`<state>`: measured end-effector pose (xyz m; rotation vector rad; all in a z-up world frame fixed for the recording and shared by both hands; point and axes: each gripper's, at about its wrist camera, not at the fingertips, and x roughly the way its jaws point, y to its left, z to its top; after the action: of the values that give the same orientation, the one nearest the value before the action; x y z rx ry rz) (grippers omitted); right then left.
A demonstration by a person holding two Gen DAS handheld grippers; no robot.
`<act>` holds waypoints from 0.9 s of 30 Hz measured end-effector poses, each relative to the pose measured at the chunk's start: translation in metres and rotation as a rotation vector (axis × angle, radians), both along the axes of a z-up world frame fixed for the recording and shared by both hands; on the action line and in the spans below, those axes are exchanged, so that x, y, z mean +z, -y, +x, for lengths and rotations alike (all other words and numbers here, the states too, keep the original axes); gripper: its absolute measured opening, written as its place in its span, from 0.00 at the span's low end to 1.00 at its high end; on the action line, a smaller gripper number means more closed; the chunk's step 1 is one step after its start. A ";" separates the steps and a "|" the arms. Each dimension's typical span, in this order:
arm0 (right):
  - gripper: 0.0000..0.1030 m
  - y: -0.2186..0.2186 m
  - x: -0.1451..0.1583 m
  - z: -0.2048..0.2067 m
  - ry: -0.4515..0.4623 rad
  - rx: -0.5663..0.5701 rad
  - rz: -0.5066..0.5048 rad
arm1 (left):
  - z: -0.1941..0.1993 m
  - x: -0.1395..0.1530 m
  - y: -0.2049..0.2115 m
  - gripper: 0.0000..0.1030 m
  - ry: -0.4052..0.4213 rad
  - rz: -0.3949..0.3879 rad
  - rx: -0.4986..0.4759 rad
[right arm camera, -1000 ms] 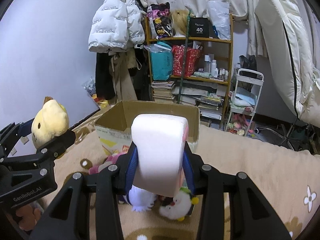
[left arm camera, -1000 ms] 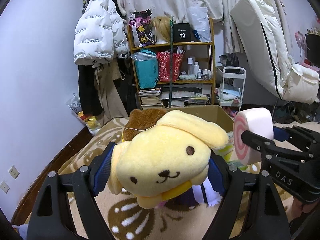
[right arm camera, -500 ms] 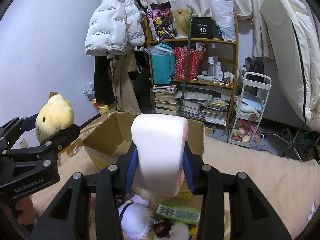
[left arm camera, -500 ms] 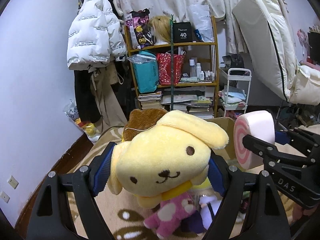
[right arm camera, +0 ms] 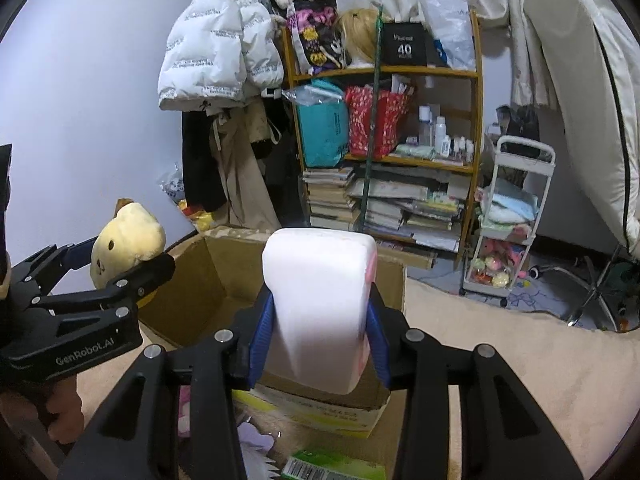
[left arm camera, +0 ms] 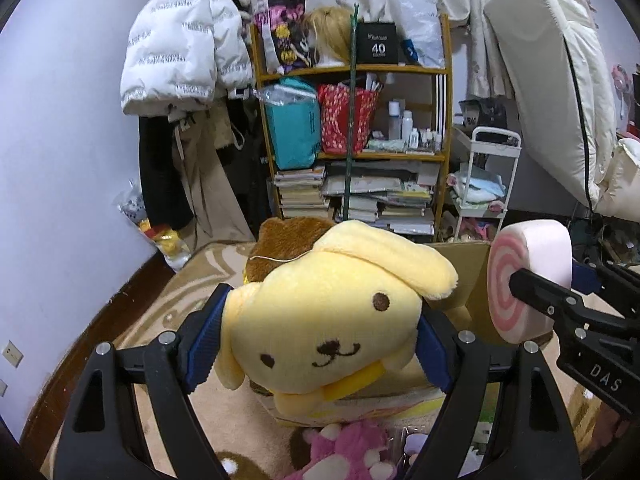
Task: Organize soft objects
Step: 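Carry the yellow dog and pink roll into the box and open both tools, then withdraw both tools from the box back toward the remaining toys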
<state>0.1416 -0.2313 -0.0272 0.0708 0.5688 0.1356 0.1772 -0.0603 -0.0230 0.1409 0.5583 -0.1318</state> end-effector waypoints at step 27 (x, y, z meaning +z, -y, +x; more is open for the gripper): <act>0.89 0.014 -0.012 -0.007 -0.060 -0.011 0.034 | 0.003 -0.009 -0.015 0.97 -0.127 0.035 0.035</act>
<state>0.1346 -0.2458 -0.0395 0.1117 0.6261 0.1330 0.1800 -0.0449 -0.0322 0.1572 0.6891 -0.0979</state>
